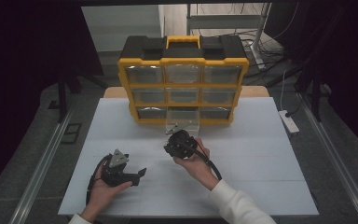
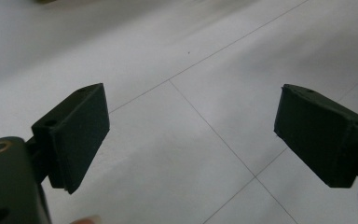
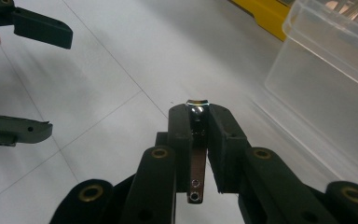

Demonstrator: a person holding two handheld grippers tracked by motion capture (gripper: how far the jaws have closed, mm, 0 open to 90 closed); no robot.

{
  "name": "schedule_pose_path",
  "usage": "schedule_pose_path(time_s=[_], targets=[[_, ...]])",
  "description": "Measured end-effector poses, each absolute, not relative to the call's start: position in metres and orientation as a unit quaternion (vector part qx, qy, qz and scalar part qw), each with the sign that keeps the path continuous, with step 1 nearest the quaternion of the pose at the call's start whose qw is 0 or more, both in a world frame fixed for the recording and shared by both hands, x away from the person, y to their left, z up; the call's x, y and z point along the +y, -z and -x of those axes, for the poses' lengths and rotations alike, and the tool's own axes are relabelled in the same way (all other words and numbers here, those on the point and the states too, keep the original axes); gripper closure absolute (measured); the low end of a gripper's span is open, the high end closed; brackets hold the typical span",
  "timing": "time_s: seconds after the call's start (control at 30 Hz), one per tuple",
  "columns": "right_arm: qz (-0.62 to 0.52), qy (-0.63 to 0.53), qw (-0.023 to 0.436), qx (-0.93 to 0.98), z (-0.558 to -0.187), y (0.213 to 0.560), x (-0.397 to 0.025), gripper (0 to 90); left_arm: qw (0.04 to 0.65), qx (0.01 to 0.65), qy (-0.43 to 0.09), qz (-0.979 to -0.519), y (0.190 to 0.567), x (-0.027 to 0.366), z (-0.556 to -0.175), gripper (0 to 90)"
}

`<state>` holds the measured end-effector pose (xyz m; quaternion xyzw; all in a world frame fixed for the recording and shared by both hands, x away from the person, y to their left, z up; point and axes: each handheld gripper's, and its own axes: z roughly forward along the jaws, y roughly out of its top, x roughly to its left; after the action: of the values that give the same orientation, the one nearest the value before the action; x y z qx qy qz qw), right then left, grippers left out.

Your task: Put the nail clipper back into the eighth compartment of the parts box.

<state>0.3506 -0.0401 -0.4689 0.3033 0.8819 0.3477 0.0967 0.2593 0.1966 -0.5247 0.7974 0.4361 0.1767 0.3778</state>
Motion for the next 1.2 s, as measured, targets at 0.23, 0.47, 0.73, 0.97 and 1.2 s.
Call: schedule_pose_path(time_s=[0.23,0.47,0.73,0.97,1.2], targets=[[-0.297,-0.365,0.093,0.877,-0.349,0.463,-0.049,79.5,0.377,0.436,-0.176,-0.798,0.525,0.197,-0.259,10.9],[-0.288,-0.384,0.095,0.872,-0.343,0.453,-0.064,79.6,0.378,0.438,-0.177,-0.796,0.526,0.196,-0.260,10.9],[-0.274,-0.395,0.100,0.871,-0.338,0.447,-0.072,79.5,0.378,0.437,-0.178,-0.796,0.525,0.197,-0.259,11.0],[-0.270,-0.400,0.109,0.869,-0.339,0.439,-0.080,79.5,0.377,0.437,-0.178,-0.797,0.525,0.198,-0.259,11.0],[-0.271,-0.405,0.114,0.866,-0.340,0.431,-0.089,79.5,0.378,0.436,-0.178,-0.797,0.525,0.198,-0.259,11.0]])
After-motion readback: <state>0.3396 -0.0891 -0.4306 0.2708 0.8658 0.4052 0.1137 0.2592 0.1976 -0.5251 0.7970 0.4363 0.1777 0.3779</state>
